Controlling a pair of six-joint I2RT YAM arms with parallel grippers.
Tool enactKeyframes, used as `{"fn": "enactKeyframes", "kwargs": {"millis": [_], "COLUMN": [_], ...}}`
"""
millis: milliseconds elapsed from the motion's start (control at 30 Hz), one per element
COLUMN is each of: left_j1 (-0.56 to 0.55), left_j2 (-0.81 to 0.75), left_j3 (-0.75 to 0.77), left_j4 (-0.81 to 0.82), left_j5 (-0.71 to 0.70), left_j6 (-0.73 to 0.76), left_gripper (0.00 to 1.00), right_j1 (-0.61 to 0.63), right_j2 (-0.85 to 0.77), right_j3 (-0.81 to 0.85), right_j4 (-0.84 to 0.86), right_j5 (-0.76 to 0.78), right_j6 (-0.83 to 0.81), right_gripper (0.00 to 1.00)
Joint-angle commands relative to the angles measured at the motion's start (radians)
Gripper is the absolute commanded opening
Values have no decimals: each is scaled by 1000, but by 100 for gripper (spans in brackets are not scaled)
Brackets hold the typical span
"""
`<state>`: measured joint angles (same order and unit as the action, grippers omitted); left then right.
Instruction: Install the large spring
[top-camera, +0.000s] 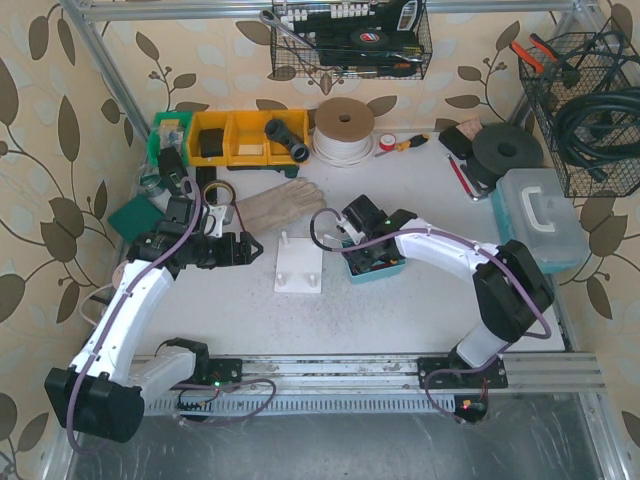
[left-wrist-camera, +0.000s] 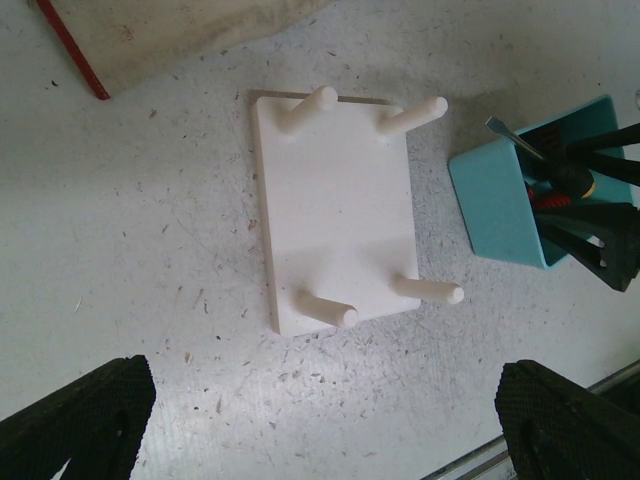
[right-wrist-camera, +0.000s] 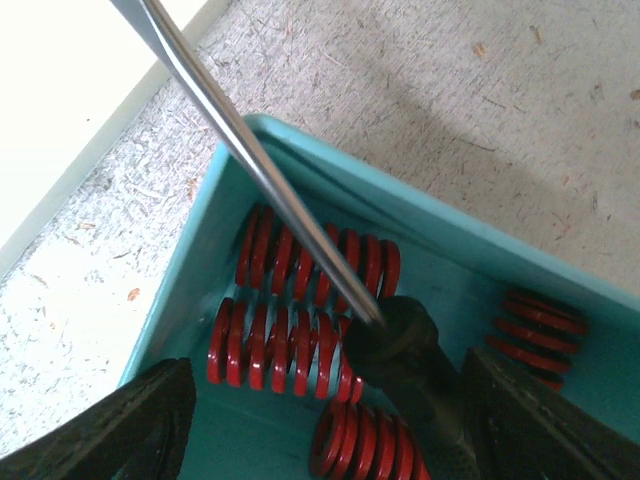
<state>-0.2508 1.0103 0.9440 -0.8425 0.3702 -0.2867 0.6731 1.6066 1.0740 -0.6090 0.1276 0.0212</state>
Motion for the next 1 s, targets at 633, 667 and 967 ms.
{"fn": "enactKeyframes", "kwargs": {"millis": [633,667,967], "left_j1": [-8,-8,-8], "left_j2": [-4,-3,-6], "left_j3": [-4,-4,-1], "left_j4": [17,17,10], "left_j5": [9,8,-14], "left_j6": [9,10,6], "left_gripper": [95,95,95], "right_j1": [-64,-63,-54], "right_j2": [118,105,41], "right_j3": [55,52,63], "right_j4": [27,28,6], "right_j5": [49,52,54], "right_j6": [-90,-91,-99], "right_gripper": [45,44,17]}}
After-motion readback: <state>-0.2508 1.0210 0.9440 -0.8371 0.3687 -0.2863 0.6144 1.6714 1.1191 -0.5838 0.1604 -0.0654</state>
